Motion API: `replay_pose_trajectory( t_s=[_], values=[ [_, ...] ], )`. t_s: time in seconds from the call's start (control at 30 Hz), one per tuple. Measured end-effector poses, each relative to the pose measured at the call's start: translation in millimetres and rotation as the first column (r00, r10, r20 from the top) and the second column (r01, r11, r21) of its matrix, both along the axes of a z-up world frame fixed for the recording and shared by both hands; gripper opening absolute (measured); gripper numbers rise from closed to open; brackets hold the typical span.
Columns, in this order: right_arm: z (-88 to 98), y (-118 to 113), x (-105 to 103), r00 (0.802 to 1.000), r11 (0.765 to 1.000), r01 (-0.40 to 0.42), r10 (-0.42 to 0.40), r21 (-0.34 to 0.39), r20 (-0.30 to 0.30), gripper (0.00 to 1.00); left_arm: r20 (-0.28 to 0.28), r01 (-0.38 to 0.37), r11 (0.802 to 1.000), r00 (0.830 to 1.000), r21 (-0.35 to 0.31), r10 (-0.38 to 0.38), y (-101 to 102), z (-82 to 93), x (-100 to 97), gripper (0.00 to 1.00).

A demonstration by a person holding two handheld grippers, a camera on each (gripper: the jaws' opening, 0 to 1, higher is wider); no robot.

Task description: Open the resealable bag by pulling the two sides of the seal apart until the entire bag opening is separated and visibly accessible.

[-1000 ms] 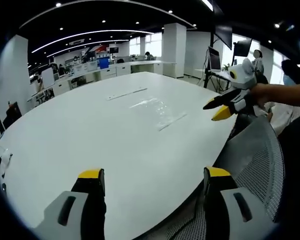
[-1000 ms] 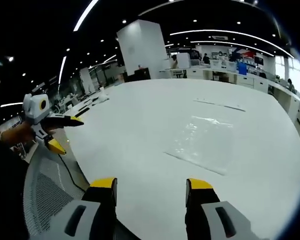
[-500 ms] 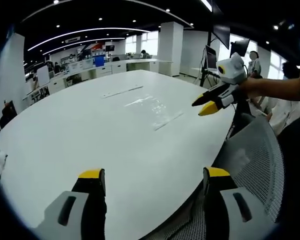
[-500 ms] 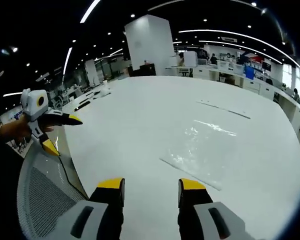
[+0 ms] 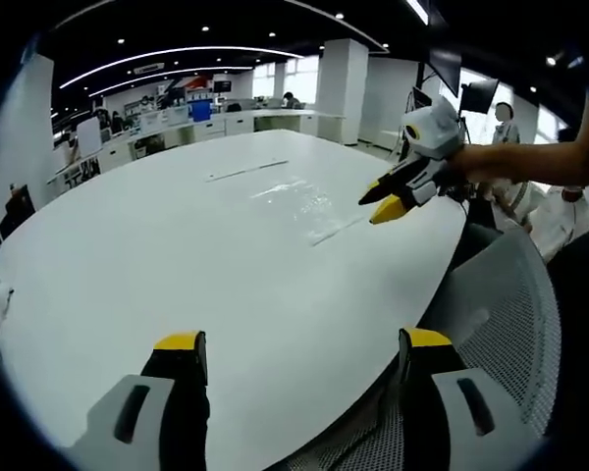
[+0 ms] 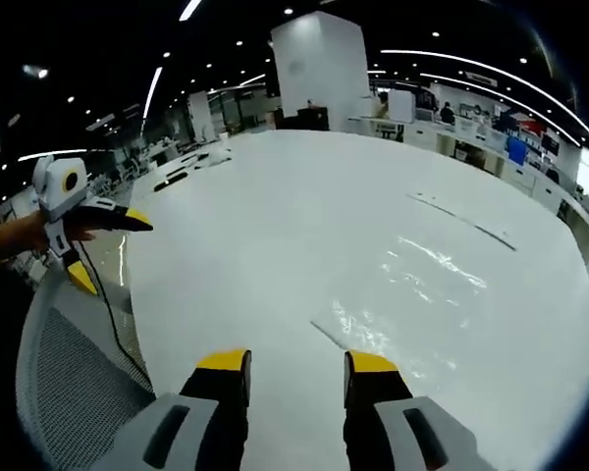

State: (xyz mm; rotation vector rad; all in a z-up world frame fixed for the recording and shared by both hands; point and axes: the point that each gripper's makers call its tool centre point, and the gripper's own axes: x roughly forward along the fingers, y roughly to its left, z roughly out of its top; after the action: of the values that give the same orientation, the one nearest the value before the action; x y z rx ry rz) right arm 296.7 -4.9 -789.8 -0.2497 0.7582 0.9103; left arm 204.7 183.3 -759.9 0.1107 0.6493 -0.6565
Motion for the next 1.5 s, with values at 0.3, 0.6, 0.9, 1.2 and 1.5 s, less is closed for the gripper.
replay_pose_trajectory(
  t_s=[0.3,0.6,0.9,1.2,1.5],
  values=[
    [-21.6,2,20,0.999,0.997,-0.041,0.04,-0.065,-0.025,0.3,-0.01,-0.012,1.0,1.0,-0.008,0.012,2,-0.6,4.0,0.78],
    [-33.0,1,40,0.999,0.995,-0.036,0.036,-0.091,-0.01,0.24,-0.026,-0.021,1.0,0.999,-0.002,0.021,3,-3.7,3.8,0.78],
    [-44.7,11,46,0.997,0.994,-0.073,0.07,-0.086,-0.036,0.08,-0.04,-0.012,1.0,0.999,0.007,0.012,2,-5.7,4.4,0.77],
    [-58.2,10,48,0.993,0.987,-0.107,0.1,-0.121,-0.056,0.1,-0.045,-0.036,0.999,0.998,0.009,0.037,4,-7.0,9.8,0.77],
    [-67.9,6,45,0.991,0.982,-0.119,0.109,-0.144,-0.076,0.1,-0.056,-0.04,0.999,0.998,0.012,0.04,4,-9.7,8.2,0.76]
  ],
)
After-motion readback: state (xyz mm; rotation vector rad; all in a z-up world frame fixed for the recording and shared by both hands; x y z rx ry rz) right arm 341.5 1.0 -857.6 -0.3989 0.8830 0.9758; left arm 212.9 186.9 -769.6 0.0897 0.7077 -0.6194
